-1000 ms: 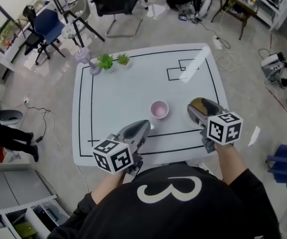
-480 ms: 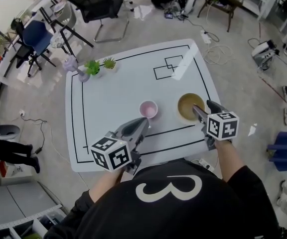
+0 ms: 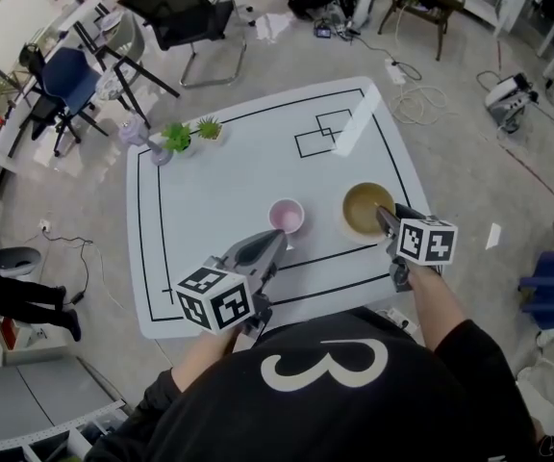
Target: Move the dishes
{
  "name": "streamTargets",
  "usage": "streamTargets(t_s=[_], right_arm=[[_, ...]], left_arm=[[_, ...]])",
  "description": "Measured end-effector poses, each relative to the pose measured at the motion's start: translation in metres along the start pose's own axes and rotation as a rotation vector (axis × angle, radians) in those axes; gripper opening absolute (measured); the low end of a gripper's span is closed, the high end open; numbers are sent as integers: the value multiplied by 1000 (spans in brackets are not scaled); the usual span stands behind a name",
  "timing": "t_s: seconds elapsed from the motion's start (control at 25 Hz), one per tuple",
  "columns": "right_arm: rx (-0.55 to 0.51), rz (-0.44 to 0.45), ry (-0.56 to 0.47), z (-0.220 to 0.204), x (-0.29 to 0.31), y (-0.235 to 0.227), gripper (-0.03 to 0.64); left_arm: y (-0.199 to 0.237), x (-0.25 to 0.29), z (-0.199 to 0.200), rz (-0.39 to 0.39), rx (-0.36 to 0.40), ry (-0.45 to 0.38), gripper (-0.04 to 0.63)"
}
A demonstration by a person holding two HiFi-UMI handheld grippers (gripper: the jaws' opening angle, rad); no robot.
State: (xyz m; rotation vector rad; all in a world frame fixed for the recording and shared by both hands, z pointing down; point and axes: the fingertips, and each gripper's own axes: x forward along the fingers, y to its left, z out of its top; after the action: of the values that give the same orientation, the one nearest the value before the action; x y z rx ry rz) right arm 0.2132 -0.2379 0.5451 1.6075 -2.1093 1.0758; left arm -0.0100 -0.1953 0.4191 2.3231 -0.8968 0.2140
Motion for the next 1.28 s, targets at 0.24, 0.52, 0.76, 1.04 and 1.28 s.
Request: streamTargets(t_s=[0.24,0.52,0.76,1.04,1.28], right_arm=[[55,-14,-19,3,0,0,71],[65,-52,-34,7,-1,-3,17],[75,-15,-56,9,-10,8,23],[34,92,-74,12,-30,45,25],[-41,234,-78,6,-44,92,25]], left_arm=[[4,-3,2,7,-7,-12,3],[8,-9,-2,14,-26,-21,3],[11,-16,-6,20,-46,-26,3],[15,-24,-14,32,-64,-39,3],[17,-35,-23,37,-64,-37,3]])
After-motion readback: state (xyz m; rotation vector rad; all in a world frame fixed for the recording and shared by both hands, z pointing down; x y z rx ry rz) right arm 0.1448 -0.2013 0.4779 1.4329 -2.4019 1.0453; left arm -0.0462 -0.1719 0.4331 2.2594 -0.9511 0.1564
